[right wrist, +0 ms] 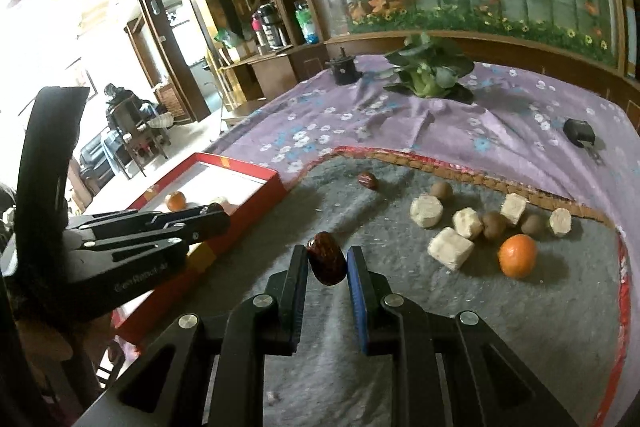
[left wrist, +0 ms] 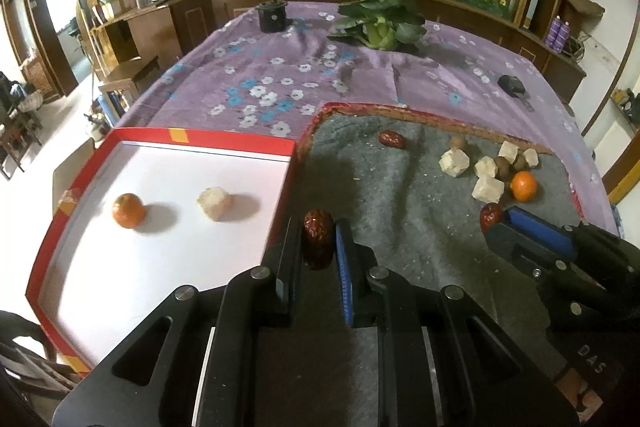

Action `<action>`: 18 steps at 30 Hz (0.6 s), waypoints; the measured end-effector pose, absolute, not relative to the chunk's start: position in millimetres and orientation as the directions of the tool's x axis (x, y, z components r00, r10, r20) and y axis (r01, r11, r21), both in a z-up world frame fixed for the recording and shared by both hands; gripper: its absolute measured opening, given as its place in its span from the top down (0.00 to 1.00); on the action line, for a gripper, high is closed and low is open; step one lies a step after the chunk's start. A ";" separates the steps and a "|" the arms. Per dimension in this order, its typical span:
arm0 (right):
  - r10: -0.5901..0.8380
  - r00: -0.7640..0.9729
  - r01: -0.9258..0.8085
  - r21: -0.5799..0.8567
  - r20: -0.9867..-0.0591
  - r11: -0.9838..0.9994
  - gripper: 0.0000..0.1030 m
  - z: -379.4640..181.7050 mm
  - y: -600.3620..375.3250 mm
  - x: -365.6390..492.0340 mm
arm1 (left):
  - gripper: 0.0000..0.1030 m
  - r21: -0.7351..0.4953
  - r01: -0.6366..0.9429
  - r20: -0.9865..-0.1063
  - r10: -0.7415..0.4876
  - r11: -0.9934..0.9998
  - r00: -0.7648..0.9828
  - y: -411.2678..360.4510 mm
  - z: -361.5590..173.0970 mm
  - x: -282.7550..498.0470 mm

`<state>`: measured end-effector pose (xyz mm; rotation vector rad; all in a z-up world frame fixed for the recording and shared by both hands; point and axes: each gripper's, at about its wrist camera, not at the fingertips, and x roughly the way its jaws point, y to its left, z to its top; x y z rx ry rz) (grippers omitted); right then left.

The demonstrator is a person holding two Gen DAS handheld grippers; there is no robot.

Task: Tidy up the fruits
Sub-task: 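Carry the dates to the tray with the left gripper while the right gripper releases its date there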

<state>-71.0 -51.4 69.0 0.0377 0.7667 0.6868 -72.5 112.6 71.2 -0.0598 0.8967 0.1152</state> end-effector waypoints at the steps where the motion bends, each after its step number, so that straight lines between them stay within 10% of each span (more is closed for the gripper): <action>1: 0.589 0.516 -0.563 0.272 -0.622 0.780 0.81 70.6 -49.9 -72.9 | 0.86 0.000 -0.131 -0.780 0.082 0.991 0.621 115.0 72.1 -75.2; 18: 0.623 0.473 -0.650 0.231 -0.623 0.724 0.81 86.1 13.9 -91.5 | 0.85 -0.023 -0.223 -0.763 0.127 0.975 0.634 165.6 80.4 -102.8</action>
